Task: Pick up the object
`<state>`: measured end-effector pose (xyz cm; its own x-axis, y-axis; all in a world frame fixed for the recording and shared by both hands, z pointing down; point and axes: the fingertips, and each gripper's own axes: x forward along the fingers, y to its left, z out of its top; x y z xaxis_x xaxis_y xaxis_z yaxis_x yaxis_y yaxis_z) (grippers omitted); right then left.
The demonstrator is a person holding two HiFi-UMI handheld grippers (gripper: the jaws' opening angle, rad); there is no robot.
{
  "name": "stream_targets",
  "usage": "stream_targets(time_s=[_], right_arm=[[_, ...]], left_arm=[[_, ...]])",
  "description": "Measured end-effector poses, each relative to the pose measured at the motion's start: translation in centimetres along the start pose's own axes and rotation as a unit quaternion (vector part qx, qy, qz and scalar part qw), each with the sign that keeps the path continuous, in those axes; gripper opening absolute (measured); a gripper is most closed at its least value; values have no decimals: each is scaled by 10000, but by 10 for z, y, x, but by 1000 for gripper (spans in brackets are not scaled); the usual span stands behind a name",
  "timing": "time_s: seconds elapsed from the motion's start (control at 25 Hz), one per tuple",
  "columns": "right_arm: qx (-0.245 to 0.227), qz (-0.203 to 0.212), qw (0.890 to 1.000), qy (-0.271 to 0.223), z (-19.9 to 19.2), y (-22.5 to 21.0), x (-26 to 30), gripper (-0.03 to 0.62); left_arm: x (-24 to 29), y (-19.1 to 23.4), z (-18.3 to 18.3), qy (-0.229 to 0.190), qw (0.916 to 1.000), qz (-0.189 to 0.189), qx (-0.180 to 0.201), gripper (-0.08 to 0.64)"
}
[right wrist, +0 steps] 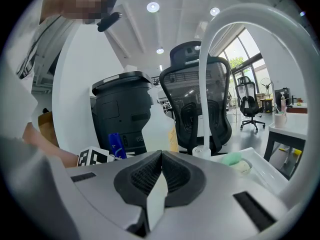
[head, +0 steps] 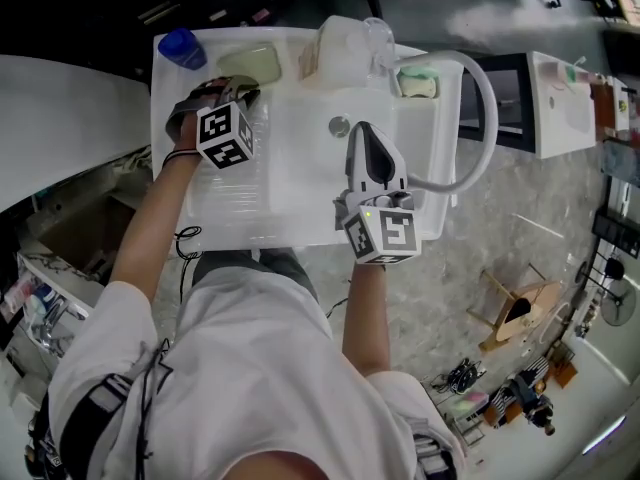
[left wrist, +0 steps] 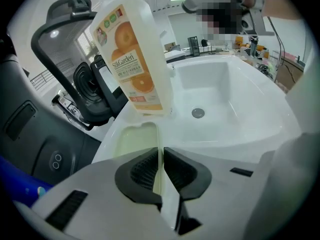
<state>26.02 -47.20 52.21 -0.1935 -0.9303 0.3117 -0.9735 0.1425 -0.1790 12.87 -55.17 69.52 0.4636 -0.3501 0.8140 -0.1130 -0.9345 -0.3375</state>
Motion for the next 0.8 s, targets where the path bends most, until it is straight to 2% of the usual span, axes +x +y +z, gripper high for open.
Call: stream_targets(time_s=[0.48, 0.8], right_arm=[[-26, 291, 9992, -281, 13, 11, -36, 7], [22, 580, 9967, -572, 32, 25, -71, 6]], left_arm=[[-61, -6, 38, -399, 9969, 557, -390, 48], [-130, -12, 62, -719, 9881, 1149, -728, 44]])
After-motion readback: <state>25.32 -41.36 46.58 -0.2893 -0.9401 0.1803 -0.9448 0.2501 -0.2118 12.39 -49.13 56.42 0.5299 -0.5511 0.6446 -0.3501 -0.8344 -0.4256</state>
